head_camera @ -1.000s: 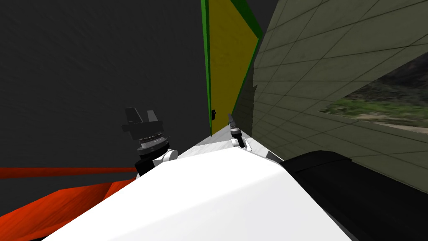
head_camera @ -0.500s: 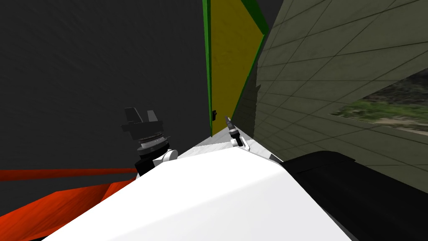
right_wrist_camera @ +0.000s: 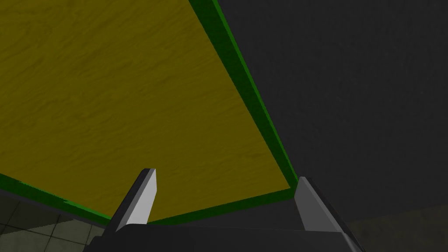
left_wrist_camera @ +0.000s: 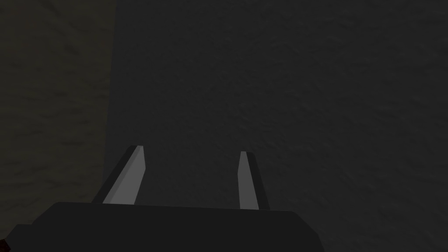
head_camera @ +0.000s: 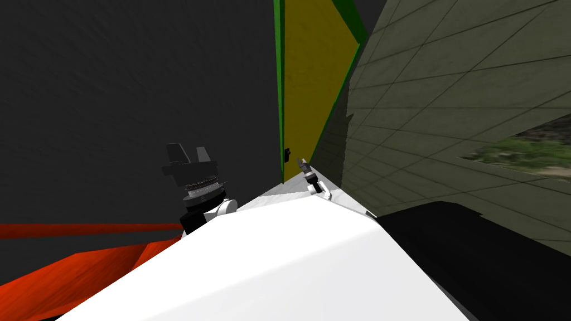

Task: Pull the door open

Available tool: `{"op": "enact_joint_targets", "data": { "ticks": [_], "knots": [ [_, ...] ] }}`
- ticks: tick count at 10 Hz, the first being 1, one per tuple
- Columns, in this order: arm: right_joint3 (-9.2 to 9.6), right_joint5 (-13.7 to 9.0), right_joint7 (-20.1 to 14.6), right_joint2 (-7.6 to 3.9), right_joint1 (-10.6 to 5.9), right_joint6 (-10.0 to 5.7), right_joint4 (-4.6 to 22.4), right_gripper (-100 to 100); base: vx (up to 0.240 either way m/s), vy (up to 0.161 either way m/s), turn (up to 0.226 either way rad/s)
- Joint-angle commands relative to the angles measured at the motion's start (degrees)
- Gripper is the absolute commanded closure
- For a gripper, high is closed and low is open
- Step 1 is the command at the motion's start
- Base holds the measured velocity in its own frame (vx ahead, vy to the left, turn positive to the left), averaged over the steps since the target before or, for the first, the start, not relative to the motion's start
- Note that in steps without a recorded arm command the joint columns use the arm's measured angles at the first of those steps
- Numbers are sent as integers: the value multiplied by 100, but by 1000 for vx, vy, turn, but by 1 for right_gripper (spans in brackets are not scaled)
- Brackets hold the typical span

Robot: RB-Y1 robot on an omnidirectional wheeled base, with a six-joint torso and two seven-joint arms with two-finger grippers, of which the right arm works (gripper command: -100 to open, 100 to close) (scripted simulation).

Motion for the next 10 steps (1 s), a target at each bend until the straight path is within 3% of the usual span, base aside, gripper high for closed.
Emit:
{"op": "enact_joint_targets", "data": {
  "ticks": [1, 5, 10],
  "knots": [
    [27, 190, 266, -98, -147, 48, 286, -100, 92, -49, 63],
    [41, 401, 554, -219, -323, 62, 757, -100, 68, -27, 47],
    [71, 862, 1183, -482, -708, 92, 1652, -100, 78, -29, 61]
  ]
}}
